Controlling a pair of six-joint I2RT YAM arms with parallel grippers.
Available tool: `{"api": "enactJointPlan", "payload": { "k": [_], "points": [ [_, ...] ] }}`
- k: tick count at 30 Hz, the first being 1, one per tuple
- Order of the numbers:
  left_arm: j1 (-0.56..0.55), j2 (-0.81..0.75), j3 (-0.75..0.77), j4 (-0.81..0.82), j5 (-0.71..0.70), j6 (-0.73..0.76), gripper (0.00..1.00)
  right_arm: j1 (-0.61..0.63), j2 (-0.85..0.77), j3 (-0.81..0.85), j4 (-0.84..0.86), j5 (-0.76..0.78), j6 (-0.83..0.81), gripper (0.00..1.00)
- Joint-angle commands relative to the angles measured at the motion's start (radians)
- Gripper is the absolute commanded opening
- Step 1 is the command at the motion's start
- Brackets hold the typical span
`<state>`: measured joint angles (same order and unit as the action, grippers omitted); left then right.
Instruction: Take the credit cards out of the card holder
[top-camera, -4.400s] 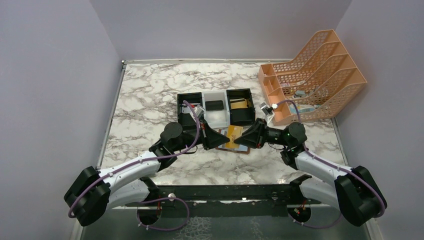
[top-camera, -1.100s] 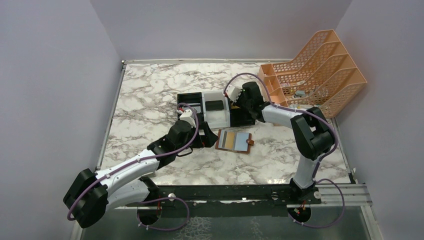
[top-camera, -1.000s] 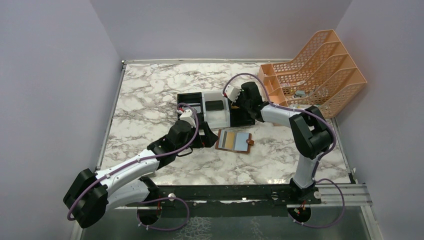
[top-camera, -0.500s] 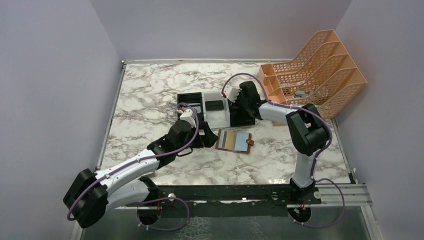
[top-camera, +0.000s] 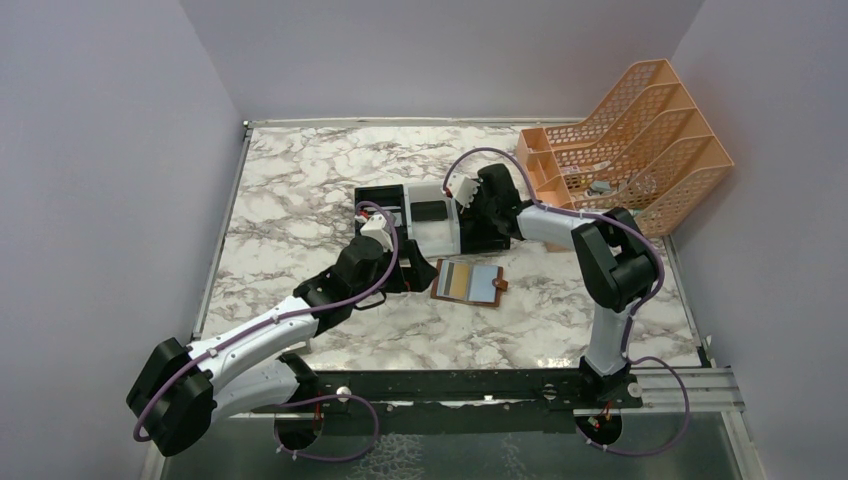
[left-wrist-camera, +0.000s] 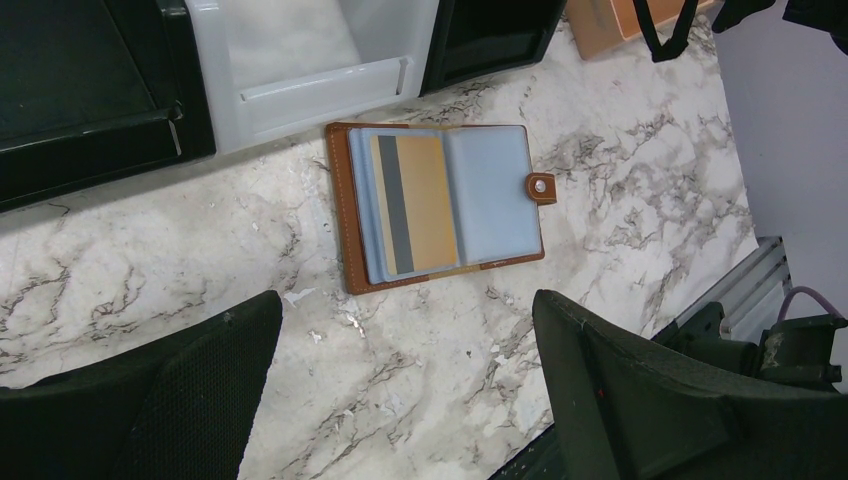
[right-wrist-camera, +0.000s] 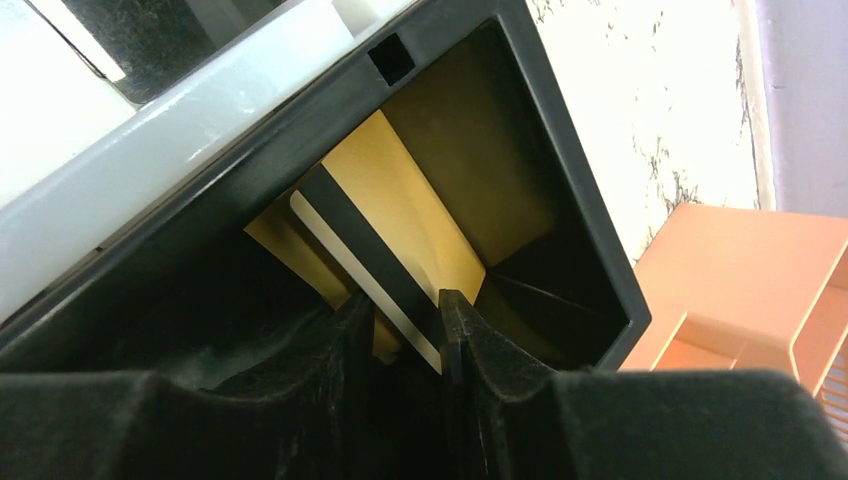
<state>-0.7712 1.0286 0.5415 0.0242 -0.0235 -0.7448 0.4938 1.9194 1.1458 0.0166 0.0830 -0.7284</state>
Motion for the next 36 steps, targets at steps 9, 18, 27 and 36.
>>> {"api": "enactJointPlan", "payload": {
  "k": [9, 18, 27, 36],
  "points": [
    [0.007, -0.013, 0.01, 0.001, 0.013, 0.007, 0.99, 0.002, -0.038, -0.012, -0.011, -0.064, 0.058, 0.36],
    [0.007, -0.01, 0.009, 0.003, 0.014, 0.006, 0.99, 0.002, -0.094, -0.018, 0.007, -0.097, 0.167, 0.39],
    [0.008, -0.012, 0.006, 0.007, 0.014, 0.004, 0.99, 0.0, -0.14, -0.011, -0.023, -0.055, 0.542, 0.36],
    [0.008, -0.031, 0.006, -0.005, 0.018, 0.005, 0.99, 0.0, 0.047, 0.245, -0.365, 0.067, 0.849, 0.02]
  ]
}}
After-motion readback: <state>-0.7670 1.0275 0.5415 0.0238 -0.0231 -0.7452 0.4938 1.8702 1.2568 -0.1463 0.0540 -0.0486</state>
